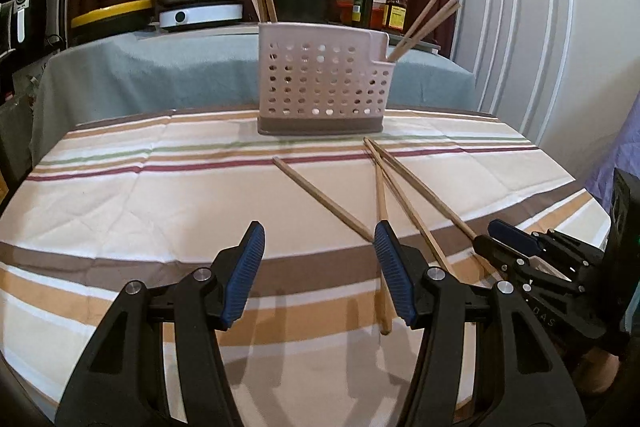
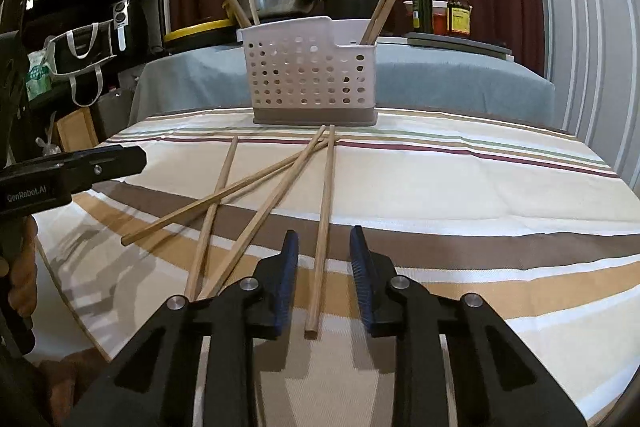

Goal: Organize utensils
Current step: 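Withdraw both open tools back over the remaining chopsticks, then close the right tool on a wooden chopstick while the left tool closes on another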

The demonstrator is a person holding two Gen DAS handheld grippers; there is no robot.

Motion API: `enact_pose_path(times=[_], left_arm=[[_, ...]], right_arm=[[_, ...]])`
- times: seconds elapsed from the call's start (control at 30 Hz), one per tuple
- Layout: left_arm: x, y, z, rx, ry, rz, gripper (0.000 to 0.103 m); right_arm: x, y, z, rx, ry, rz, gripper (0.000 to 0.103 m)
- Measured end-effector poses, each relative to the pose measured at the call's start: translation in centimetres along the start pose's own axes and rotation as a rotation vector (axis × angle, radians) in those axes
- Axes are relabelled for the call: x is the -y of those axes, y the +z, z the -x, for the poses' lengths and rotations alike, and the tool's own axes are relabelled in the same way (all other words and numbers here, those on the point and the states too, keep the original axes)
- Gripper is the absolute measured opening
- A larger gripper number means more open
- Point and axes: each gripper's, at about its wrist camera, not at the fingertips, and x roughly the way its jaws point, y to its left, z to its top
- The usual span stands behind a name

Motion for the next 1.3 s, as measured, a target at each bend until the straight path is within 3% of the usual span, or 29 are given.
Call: enact_pose_path(times=[0.17,0.27,0.43,1.03,1.3], left_arm=[[1.0,-0.7,0.0,-0.008,-0.022,-0.017,0.056],[1.6,-1.0,0.0,-0.01,-0.034,-0.038,0.056],[2.3,-1.7,-0.2,-0.022,-0.056,-0.05,0.054],[3.0,-3.1,-1.5,-0.068,-0.078,-0.065,0.009],[3.2,-3.0,-0.9,-0.04,-0.082,-0.079,0.006]], right_arm=[[0.0,-0.5,-0.1,-0.02,0.005,-0.005,0.021],[0.2,-0.5,0.0,-0.019,0.003,-0.009,0.009],[0.8,-0.6,0.3,-0.017,-0.009,-0.034,0.006],[1.2,-0.9,0.7,-0.009,-0.012,-0.048,0.006],[1.2,-0.7,0.8,-0.007,-0.012,-0.048,0.006]])
